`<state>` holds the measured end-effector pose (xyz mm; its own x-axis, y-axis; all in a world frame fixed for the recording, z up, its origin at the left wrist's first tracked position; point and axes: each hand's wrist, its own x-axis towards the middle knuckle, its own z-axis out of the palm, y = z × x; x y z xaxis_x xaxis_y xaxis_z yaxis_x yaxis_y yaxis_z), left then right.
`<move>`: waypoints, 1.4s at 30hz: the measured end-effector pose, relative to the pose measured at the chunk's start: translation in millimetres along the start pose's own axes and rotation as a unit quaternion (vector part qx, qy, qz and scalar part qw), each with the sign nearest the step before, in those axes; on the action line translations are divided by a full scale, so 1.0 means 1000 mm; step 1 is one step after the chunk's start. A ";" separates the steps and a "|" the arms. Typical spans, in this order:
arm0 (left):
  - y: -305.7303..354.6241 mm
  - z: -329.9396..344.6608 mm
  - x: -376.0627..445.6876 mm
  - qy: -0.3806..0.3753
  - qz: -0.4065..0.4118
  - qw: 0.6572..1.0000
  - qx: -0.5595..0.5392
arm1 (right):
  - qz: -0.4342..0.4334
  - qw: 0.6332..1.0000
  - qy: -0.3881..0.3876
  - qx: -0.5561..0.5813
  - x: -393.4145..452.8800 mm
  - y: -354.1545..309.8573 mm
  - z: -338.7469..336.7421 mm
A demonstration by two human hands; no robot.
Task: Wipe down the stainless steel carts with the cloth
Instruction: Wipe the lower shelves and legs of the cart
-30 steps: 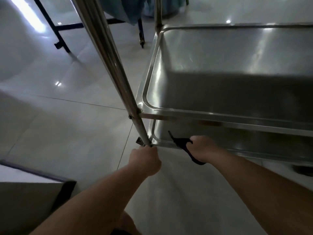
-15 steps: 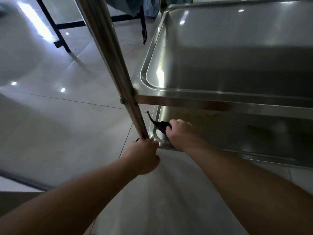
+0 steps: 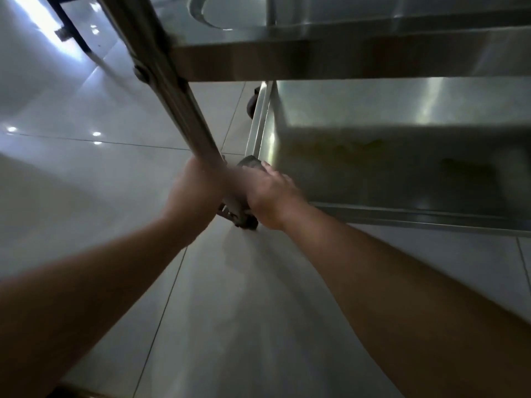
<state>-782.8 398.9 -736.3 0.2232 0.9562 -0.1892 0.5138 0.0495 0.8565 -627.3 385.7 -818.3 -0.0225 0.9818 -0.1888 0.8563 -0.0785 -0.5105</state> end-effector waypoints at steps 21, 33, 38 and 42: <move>-0.011 0.047 0.018 0.126 0.012 0.973 -0.195 | 0.416 0.856 0.306 0.010 -0.008 0.174 -0.082; -0.023 0.048 0.028 0.106 0.047 0.968 -0.222 | -0.058 0.995 0.059 -0.057 0.041 0.076 -0.044; -0.025 0.049 0.028 0.122 0.044 0.968 -0.215 | 0.242 0.951 0.173 -0.080 0.081 0.166 -0.111; -0.019 0.049 0.025 0.120 0.043 0.970 -0.208 | 0.253 0.958 0.122 -0.053 0.119 0.136 -0.116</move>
<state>-746.3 407.2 -781.4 0.0255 0.9991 -0.0350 0.1117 0.0320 0.9932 -453.7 512.1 -812.8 0.5207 0.8343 -0.1810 0.7728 -0.5507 -0.3153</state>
